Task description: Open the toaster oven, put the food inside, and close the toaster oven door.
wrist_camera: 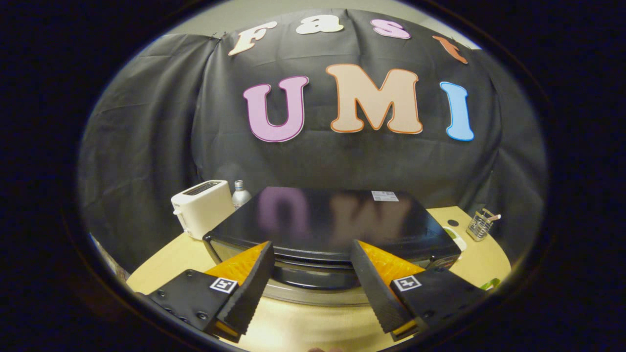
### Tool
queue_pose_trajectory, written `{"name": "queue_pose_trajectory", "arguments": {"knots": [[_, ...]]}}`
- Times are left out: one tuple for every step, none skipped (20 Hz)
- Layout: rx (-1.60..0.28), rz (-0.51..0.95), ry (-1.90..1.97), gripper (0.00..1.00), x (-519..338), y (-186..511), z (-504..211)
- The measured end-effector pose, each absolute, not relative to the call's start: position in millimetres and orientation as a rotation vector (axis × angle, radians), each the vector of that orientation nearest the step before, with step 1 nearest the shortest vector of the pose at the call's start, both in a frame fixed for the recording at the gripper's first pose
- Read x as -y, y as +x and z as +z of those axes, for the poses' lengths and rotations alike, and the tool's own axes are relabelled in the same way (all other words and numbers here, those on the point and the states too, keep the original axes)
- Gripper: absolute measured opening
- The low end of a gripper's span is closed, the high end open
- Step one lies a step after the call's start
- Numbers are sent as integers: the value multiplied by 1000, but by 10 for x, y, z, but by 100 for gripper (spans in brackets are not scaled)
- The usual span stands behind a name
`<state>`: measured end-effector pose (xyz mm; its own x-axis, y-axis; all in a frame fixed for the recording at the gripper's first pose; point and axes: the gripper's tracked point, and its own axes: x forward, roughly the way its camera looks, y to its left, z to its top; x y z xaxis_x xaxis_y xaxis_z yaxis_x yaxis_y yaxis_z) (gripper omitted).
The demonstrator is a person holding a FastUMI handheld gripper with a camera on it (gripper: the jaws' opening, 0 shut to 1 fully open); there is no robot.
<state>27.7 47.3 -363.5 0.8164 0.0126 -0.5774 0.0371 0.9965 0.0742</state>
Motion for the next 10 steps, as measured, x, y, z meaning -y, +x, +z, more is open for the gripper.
{"name": "queue_pose_trajectory", "arguments": {"knots": [[-613,-12,87,99,-483,250,-3622],[-632,-18,115,99,-492,190,-3678],[-616,-25,135,99,-482,195,-3646],[-626,-21,128,99,-490,151,-3653],[-621,-15,113,99,-490,153,-3625],[-630,-13,111,99,-506,107,-3636],[-634,-18,122,99,-504,85,-3619],[-641,-19,125,99,-510,56,-3633],[-642,-17,119,99,-512,36,-3616],[-646,-15,113,99,-526,6,-3619]]}}
